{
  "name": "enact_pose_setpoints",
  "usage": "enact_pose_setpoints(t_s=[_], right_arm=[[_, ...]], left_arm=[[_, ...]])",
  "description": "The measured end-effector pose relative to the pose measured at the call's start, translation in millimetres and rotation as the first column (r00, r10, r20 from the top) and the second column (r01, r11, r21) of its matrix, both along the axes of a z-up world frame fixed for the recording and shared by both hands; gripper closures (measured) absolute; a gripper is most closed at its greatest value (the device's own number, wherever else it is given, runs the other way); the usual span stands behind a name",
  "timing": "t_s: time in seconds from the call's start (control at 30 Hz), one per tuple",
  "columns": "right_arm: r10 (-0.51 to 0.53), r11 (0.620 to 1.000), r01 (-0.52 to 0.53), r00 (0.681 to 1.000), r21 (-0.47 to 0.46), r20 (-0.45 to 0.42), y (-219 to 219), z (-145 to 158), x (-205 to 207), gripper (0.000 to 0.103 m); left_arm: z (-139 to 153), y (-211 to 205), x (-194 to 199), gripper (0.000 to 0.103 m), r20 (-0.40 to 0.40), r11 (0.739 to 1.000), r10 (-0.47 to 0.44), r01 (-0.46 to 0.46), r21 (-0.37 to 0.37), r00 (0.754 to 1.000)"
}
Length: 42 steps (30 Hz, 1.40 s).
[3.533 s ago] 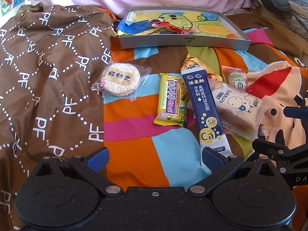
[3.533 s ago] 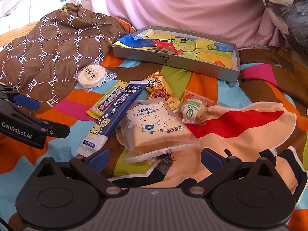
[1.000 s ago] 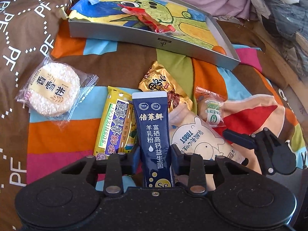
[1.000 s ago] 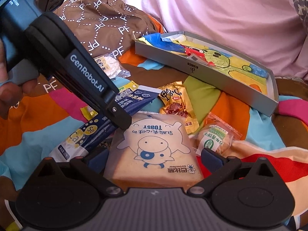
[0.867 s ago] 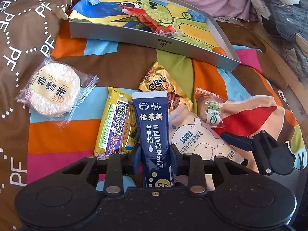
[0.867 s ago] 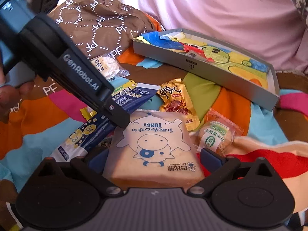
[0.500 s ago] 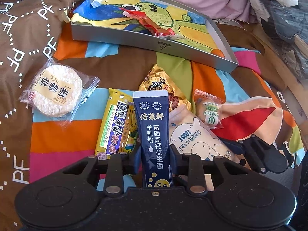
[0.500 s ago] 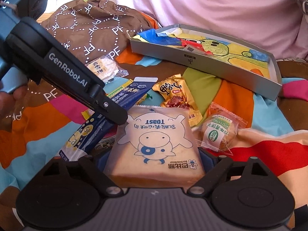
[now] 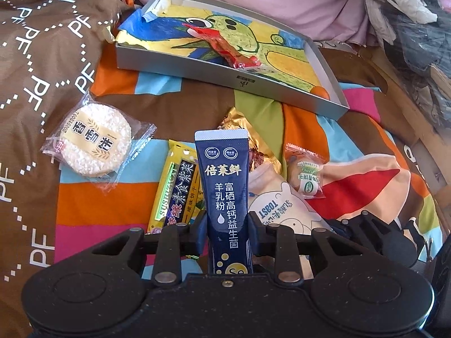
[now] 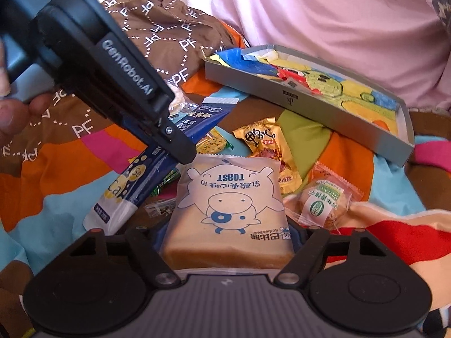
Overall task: Organize snacks
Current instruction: 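Close the left tool on the blue stick while the right tool grasps the TOAST bag, then lift the blue stick with the left tool while the right tool carries the TOAST bag into the gray tray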
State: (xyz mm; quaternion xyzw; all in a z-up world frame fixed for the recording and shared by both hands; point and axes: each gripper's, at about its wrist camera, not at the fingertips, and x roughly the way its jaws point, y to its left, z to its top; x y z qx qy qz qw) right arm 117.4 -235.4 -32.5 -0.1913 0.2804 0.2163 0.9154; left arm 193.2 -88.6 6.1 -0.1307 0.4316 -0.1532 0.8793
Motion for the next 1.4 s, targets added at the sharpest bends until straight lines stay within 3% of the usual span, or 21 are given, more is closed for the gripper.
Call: enact_pose_setpoints(t_s=[0.33,0.67,0.93,1.1,1.4], right_arm=[[0.037,0.998,-0.03,0.989,-0.055,0.146,7.9,7.0,-16.7,0.024],[-0.04,0.998,0.049,0.967,-0.029,0.252,-4.8,14.0,-8.3,0.024],[-0.129,0.991,0.136,0.898,0.012,0.421,-19.9,26.8,21.5,0.024],[-0.205,0.979,0.19,0.858,0.08,0.472,-28.6,39.3,40.3,0.024],[-0.25,0.968,0.212,0.78,0.134,0.574,-34.4,61.6,69.3,0.024]], left_arm=[[5.8,8.9,0.5,0.072,0.012,1.0,0.028,-0.028,-0.009,1.0],[21.1,11.6,16.2,0.072,0.028,0.997,0.079,-0.078,-0.02,0.997],[64.3,15.5,51.0,0.072,0.115,0.993,0.119,-0.121,0.006,0.986],[101.3,12.8,80.1,0.072,0.186,0.983,0.182,-0.181,-0.024,0.966],[148.3,-17.7,126.4,0.072,0.288,0.982,0.185,-0.191,-0.006,0.94]])
